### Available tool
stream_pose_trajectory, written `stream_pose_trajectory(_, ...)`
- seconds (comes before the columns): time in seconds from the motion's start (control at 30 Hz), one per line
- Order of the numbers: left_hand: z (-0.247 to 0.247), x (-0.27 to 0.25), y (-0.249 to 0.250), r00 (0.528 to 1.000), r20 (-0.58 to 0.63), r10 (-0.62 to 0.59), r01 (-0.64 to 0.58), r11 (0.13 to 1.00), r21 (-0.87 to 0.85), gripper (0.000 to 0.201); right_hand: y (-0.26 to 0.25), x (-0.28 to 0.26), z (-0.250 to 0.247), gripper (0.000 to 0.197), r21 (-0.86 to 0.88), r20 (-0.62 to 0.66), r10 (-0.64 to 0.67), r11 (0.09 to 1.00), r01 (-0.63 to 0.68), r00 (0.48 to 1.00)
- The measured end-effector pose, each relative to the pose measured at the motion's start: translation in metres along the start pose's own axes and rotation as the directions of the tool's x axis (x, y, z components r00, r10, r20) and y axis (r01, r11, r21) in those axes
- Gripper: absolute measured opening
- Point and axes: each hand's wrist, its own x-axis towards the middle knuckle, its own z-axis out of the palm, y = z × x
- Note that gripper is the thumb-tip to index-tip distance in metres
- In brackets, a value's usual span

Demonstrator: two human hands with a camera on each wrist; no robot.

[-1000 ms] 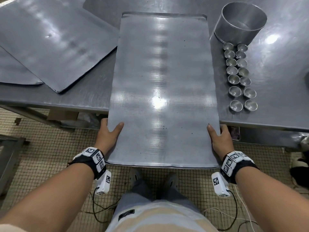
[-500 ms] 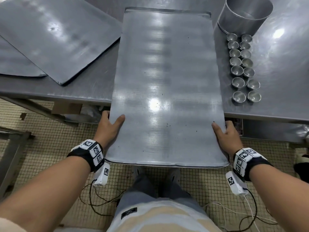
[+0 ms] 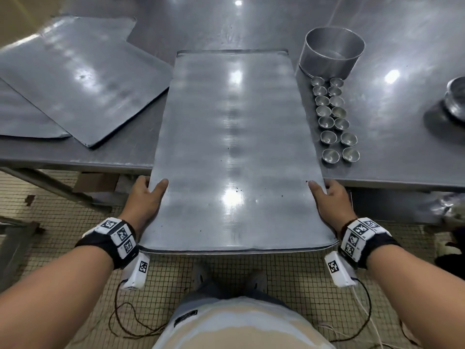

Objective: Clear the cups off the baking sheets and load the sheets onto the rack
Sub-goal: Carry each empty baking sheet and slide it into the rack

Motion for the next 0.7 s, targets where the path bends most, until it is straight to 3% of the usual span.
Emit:
stream_pose_trajectory(0.1, 0.000, -0.005, -0.001, 1.000, -0.028, 0.013, -0.013, 1.000, -0.006, 0.047, -0.009, 0.005, -0.010, 0.032, -0.005, 0.005, -0.028, 1.000, 0.028, 1.000)
stream_pose_trajectory(0.3, -0.008, -0.015, 0.020, 0.989, -0.123, 0.086, -0.091, 0.995, -0.034, 0.037, -0.035, 0.020, -0.022, 0.047, -0.029, 0.008, -0.125, 0.992, 0.125, 0.992)
stream_pose_trajectory(0.47, -0.041, -0.015, 0.052, 0.956, -0.247, 0.157, -0.163, 0.987, -0.004, 0.036, -0.094, 0.032, -0.026, 0.027, -0.018, 0.022, -0.239, 0.971, 0.240, 0.971)
stream_pose_trajectory(0.7, -0.119, -0.023, 0.084, 0.875, -0.440, 0.200, -0.247, 0.968, -0.052, 0.032, -0.198, 0.053, -0.001, 0.059, -0.007, 0.069, -0.449, 0.893, 0.450, 0.891)
